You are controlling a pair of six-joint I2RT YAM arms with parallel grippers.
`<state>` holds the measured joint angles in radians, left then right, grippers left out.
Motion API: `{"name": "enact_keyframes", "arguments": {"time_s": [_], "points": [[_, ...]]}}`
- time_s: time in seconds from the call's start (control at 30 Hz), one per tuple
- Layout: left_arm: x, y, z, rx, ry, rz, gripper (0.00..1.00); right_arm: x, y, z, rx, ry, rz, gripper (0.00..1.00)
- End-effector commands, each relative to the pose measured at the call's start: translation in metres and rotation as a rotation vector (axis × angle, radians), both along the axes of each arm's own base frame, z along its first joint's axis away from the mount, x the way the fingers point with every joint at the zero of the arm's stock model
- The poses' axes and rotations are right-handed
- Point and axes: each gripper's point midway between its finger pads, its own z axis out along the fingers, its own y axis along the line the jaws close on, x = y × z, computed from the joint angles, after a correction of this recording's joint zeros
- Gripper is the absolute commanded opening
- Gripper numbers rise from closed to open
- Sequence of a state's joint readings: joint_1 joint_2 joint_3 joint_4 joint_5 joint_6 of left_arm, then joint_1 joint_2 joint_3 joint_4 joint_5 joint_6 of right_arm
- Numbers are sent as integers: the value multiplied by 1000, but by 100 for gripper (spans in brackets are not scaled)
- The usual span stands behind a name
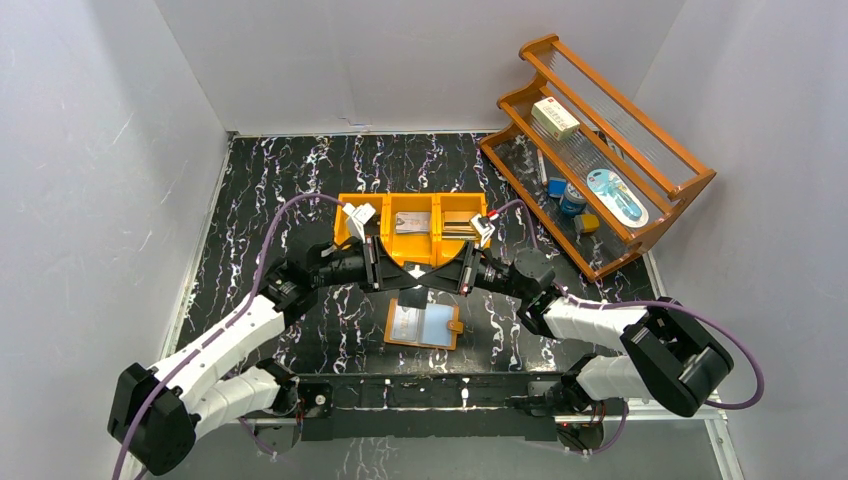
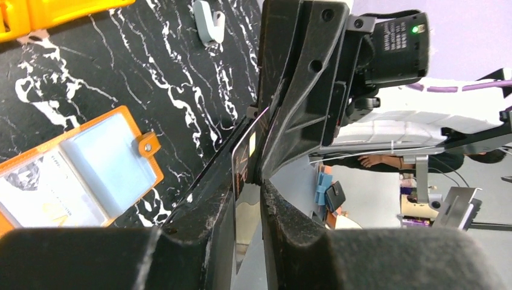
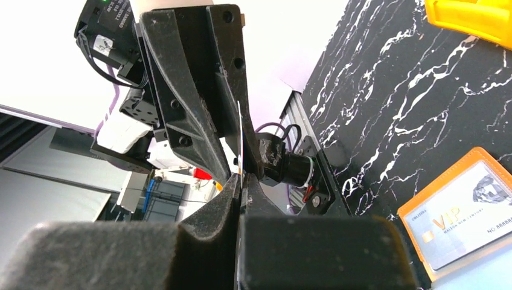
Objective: Take the credit cards out of the card holder
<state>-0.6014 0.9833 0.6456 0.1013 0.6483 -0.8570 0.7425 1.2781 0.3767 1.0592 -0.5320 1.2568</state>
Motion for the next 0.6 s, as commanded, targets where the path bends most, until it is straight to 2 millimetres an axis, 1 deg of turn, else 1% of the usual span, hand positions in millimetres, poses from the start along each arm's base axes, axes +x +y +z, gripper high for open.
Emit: {"name": "enact_keyframes", "arguments": {"time_s": [0.0,0.1,0.17,0.2,0.23,0.27,0.37,0.4,0.43,0.5,0.53,0.57], "points": [[2,-5,34,-121,-59,-38,20,-14,-1,10,39,-51,48,5],[2,-5,33,-129,-46,-45,14,-12,-2,10,41,-48,36,5],[2,-4,32,-126,-46,-44,4,-12,-2,10,42,-46,32,5],[2,-3,32,-122,-51,-37,0,-11,-2,10,42,-44,27,6],[3,-1,31,-114,-54,-31,0,-10,-2,10,41,-42,21,6],[3,0,32,-105,-63,-27,0,-12,-6,-6,10,-9,11,7],[3,5,30,-62,-82,-21,0,-8,-8,-12,-14,10,-25,10],[2,6,30,-50,-89,-20,0,-7,-8,-13,-22,16,-33,14],[2,7,29,-36,-94,-18,0,-6,-9,-14,-29,19,-36,21],[5,11,26,3,-108,0,0,-4,-8,-15,-48,20,-45,38],[5,14,22,29,-106,10,0,-3,-9,-17,-66,23,-52,44],[8,16,23,45,-128,20,0,-2,-10,-22,-87,29,-62,50]]}}
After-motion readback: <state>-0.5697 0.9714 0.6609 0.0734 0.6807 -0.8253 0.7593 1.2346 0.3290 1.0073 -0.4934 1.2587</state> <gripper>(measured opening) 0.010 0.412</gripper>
